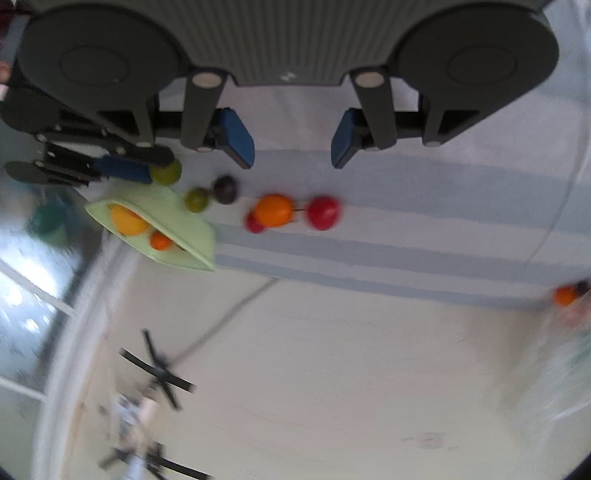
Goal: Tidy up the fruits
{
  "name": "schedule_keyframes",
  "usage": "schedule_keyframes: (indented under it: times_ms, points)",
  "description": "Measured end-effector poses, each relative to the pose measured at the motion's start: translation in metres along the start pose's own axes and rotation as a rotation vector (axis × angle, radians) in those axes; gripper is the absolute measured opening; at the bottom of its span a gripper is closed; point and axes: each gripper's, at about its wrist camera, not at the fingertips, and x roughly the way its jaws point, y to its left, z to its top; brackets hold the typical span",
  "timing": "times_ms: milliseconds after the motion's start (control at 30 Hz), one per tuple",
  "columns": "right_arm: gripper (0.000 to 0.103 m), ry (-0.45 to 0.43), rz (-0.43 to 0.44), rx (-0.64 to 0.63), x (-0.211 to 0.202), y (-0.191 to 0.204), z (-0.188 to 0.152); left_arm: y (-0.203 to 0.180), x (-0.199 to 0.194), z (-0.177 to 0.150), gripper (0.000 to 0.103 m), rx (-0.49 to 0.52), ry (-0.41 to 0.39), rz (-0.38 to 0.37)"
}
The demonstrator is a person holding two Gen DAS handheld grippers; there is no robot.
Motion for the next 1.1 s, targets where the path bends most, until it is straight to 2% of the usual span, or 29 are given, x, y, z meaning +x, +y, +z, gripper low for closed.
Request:
schedule_keyframes:
  times_ms: [133,233,433,500,567,700,733,767,933,1100]
  points:
    - [0.027,-0.001,0.037,0.091,-0.021,-0.011,-0.019,-0.035,0.023,0.013,0.047,0.116,0.01,-0.047]
    - [0.028,-0.003,0.064,0.138,-0.025,-0.018,-0.026,-0.057,0.041,0.018,0.047,0.218,0.002,-0.032]
    - [0.028,0.017,0.144,0.308,-0.016,-0.036,-0.028,-0.071,0.072,0.027,0.046,0.325,0.024,-0.015]
    - [0.028,0.015,0.154,0.325,-0.016,-0.037,-0.029,-0.07,0.082,0.028,0.044,0.328,0.057,-0.005]
    - [0.028,0.015,0.156,0.324,-0.016,-0.035,-0.028,-0.069,0.09,0.028,0.037,0.321,0.093,-0.009]
    - [0.028,0.015,0.166,0.338,-0.013,-0.036,-0.029,-0.065,0.097,0.028,0.036,0.304,0.137,-0.008]
    - [0.029,0.016,0.171,0.339,-0.012,-0.042,-0.03,-0.065,0.096,0.028,0.028,0.301,0.133,0.0]
    - [0.029,0.02,0.173,0.336,-0.011,-0.041,-0.03,-0.064,0.095,0.028,0.027,0.297,0.13,-0.003]
    - [0.031,0.05,0.168,0.304,-0.006,-0.039,-0.03,-0.066,0.074,0.018,0.027,0.267,0.113,-0.044]
    - [0.029,0.039,0.143,0.266,-0.008,-0.032,-0.029,-0.065,0.047,0.004,0.027,0.234,0.118,-0.087]
